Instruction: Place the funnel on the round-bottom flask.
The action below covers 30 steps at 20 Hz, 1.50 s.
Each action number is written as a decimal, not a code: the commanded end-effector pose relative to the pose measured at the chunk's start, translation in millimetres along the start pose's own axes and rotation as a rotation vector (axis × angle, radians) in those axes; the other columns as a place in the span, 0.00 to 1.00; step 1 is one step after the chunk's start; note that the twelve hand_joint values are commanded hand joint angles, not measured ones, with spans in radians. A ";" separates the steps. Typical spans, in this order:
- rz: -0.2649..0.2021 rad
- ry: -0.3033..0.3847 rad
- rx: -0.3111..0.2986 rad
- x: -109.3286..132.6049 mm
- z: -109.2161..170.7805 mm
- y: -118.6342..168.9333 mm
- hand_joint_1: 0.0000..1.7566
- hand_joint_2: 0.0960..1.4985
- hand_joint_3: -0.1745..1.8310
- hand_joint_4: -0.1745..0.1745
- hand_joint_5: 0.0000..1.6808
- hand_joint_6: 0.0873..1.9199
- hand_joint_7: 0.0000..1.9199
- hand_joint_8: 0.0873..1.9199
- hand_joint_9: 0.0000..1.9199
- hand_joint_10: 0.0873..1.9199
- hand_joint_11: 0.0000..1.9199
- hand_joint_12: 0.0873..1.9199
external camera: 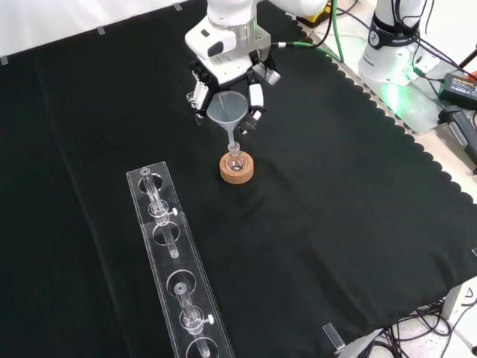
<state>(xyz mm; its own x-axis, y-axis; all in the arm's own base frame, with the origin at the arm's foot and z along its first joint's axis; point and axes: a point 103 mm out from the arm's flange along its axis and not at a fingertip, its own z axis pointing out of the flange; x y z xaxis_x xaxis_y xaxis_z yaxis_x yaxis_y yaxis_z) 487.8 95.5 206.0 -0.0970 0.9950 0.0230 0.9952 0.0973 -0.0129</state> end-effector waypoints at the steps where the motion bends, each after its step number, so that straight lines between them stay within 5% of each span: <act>1: 0.025 -0.033 0.024 -6.7 3.0 -6.7 0.70 0.26 0.54 0.00 0.85 0.24 0.89 0.44 1.00 0.41 1.00 0.62; 15: 0.016 -0.029 0.033 -2.0 10.2 -4.2 0.70 0.26 0.55 0.00 0.85 0.24 0.89 0.44 1.00 0.41 1.00 0.62; 24: 0.036 0.065 0.039 -1.9 33.2 -0.2 0.70 0.26 0.55 0.00 0.85 0.24 0.89 0.45 1.00 0.41 1.00 0.62; 30: 0.075 0.083 0.041 -25.9 45.0 -7.2 0.70 0.26 0.55 0.00 0.85 0.25 0.89 0.45 1.00 0.41 1.00 0.62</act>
<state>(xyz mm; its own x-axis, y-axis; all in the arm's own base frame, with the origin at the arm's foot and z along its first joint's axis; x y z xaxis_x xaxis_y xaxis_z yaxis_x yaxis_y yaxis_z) 485.4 85.8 165.1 -0.0464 0.9952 0.0865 0.9965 0.0521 -0.0651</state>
